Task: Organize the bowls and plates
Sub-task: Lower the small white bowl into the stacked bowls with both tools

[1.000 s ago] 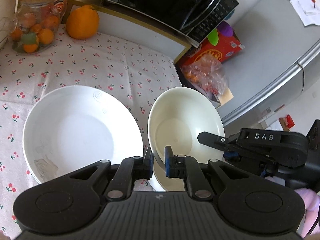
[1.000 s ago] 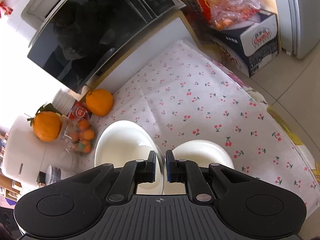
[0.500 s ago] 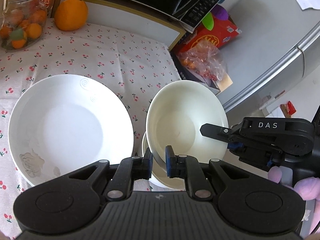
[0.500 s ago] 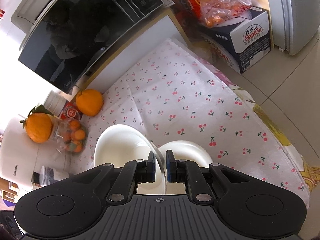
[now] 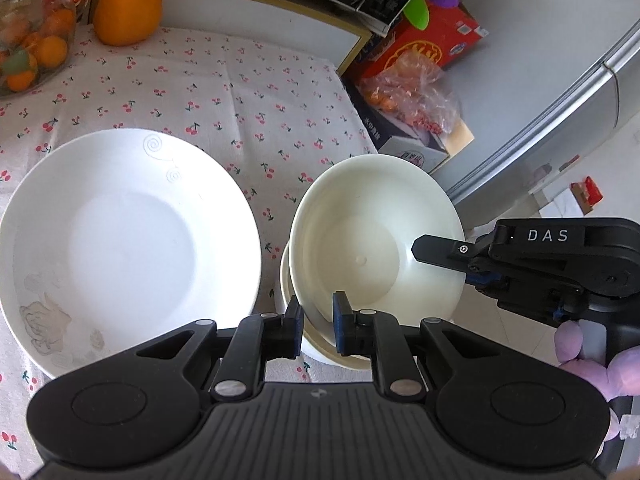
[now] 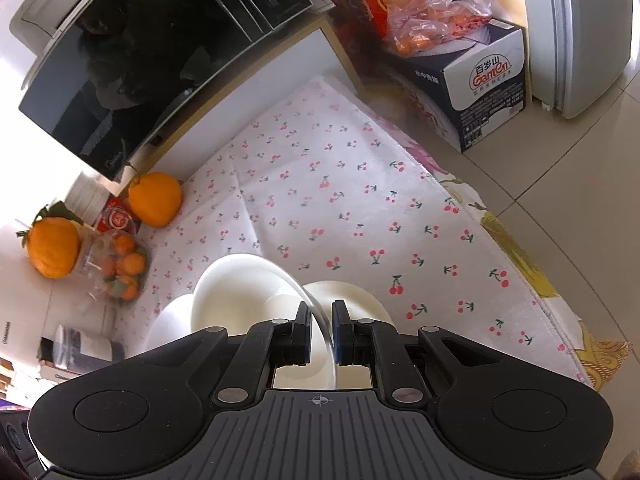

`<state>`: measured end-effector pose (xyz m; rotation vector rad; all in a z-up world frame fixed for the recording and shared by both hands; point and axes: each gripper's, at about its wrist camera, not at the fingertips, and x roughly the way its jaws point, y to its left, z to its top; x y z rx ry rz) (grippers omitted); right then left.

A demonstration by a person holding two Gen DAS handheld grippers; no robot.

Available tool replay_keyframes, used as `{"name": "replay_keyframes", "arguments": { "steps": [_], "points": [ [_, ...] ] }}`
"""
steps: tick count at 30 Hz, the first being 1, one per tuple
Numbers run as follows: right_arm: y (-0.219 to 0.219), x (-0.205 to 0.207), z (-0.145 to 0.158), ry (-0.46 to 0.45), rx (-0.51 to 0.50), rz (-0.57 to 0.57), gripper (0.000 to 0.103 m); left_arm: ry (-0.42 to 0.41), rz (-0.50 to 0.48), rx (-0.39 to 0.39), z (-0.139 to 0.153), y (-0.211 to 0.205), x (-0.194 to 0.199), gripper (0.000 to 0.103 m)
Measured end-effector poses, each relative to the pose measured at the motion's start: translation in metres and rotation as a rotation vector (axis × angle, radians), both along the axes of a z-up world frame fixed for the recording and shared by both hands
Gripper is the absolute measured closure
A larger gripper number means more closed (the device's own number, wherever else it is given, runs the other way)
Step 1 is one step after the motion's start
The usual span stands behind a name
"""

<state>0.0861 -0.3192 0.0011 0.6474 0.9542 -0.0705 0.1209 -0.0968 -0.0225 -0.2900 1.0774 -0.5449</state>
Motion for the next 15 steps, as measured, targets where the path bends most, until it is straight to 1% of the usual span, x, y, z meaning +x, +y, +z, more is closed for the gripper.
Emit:
{"name": "replay_keyframes", "arguments": {
  "steps": [7,11,15],
  "points": [
    [-0.001,0.001,-0.004,0.023,-0.04,0.006,0.089,0.009,-0.02,0.014,-0.001,-0.005,-0.003,0.088],
    [-0.002,0.003,-0.009,0.042,-0.042,0.008,0.089,0.014,-0.022,0.012,-0.001,-0.005,-0.002,0.088],
    [-0.002,0.005,-0.012,0.054,-0.04,0.007,0.089,0.01,-0.022,0.017,-0.002,-0.007,-0.002,0.086]
  ]
}}
